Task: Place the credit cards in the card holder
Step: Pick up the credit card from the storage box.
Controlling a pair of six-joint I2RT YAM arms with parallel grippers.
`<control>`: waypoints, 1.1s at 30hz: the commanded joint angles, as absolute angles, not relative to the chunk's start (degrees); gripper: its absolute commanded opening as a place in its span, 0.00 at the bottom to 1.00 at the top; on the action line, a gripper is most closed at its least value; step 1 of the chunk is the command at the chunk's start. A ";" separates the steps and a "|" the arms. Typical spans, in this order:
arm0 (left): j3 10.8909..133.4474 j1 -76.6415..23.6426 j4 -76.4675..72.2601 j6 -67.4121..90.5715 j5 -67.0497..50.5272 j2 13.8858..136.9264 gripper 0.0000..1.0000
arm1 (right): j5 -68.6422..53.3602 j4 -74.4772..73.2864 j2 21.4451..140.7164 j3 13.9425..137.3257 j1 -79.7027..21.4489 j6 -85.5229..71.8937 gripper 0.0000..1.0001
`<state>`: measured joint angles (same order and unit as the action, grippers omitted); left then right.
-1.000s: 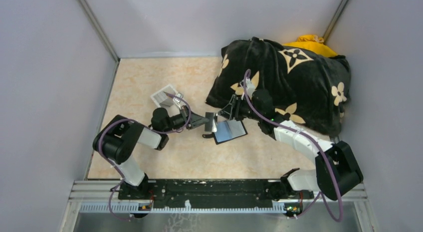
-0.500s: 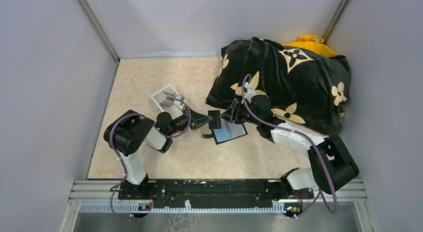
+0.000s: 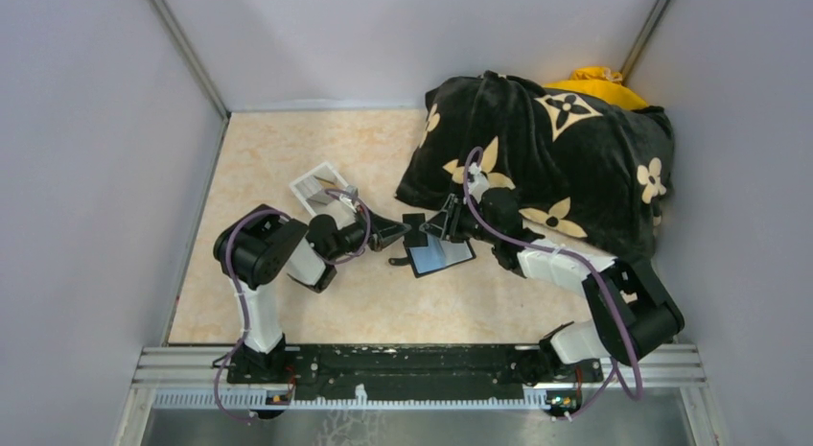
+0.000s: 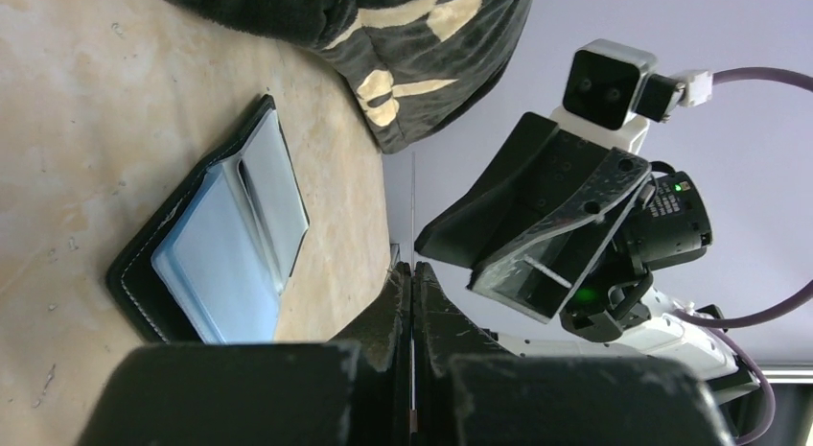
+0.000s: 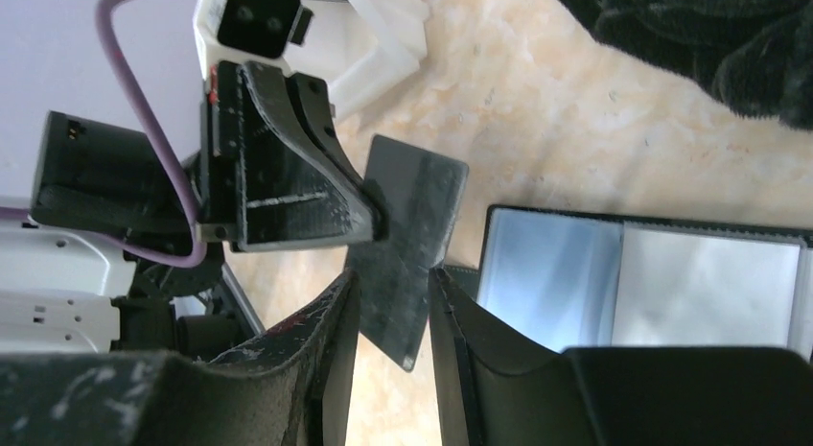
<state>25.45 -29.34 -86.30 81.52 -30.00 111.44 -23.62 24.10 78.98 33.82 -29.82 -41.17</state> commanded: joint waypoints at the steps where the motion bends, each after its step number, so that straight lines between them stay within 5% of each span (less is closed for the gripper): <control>1: 26.63 -30.03 -102.48 82.36 -29.25 110.78 0.00 | -23.79 28.91 78.68 32.80 -29.44 -41.83 0.33; 33: 25.04 -30.68 -102.58 79.99 -29.15 109.44 0.00 | -21.53 25.61 72.66 30.17 -29.44 -40.72 0.33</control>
